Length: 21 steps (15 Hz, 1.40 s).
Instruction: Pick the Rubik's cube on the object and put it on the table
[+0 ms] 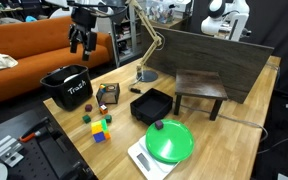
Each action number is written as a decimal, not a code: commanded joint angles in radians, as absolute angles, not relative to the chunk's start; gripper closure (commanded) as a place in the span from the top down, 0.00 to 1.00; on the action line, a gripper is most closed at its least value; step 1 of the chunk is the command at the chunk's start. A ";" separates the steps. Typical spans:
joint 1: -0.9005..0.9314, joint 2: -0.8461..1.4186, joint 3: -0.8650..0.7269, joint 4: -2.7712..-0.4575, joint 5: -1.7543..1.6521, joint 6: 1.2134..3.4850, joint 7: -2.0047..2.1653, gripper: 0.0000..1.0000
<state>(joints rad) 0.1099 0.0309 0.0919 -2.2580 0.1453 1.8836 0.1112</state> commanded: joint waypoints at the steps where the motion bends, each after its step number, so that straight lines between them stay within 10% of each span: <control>1: 0.104 0.089 0.090 -2.220 0.142 1.873 0.101 1.00; 21: 0.114 0.118 0.079 -2.198 0.023 1.923 0.309 1.00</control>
<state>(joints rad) 0.1109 0.0921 0.0842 -2.2279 0.0869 1.9038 0.2060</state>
